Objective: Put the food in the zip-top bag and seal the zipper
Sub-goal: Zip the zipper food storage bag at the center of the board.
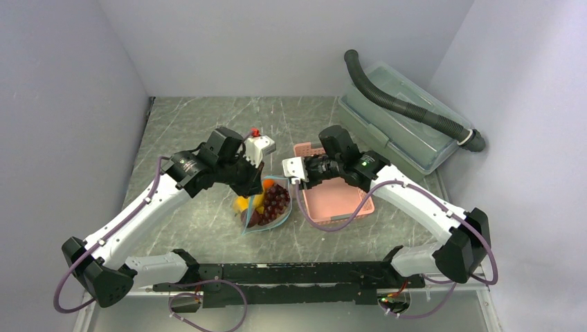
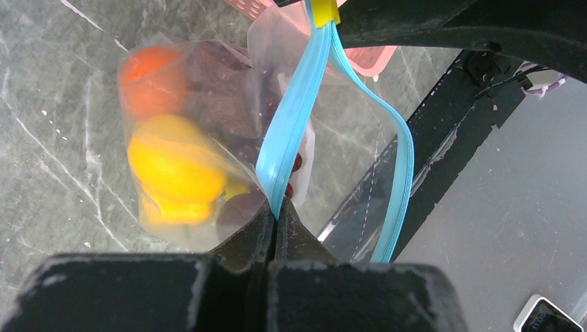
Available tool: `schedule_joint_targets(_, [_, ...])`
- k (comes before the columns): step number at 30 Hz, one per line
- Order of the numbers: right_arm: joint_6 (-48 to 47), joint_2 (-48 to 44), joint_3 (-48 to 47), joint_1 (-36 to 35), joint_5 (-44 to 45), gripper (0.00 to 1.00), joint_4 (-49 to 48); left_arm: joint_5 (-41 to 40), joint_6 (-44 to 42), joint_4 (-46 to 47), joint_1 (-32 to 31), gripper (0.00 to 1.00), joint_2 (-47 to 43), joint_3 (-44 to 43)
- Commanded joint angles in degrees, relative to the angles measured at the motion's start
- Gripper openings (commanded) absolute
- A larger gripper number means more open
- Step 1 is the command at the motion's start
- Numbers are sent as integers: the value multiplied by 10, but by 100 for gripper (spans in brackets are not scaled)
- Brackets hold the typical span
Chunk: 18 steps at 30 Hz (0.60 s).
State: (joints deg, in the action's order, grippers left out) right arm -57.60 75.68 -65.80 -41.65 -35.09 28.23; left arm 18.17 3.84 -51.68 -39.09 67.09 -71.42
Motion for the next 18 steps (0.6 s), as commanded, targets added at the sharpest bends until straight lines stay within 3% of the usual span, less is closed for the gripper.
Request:
schedule_joint_targets(1, [-2, 1, -3, 3, -28, 37, -13, 8, -13, 17, -4, 0, -8, 0])
schedule_joint_targets(5, [0, 0, 0, 3, -31, 31, -12, 5, -12, 18, -4, 0, -11, 1])
schedule_joint_targets(11, [7, -7, -7, 3, -33, 13, 4, -7, -8, 16, -4, 0, -14, -1])
schedule_joint_targets(14, [14, -10, -17, 3, -34, 0, 15, -21, -4, 10, -3, 5, -17, -3])
schedule_joint_targets(18, [34, -15, -28, 2, -40, 0, 23, -45, 5, 0, -4, 18, -24, -10])
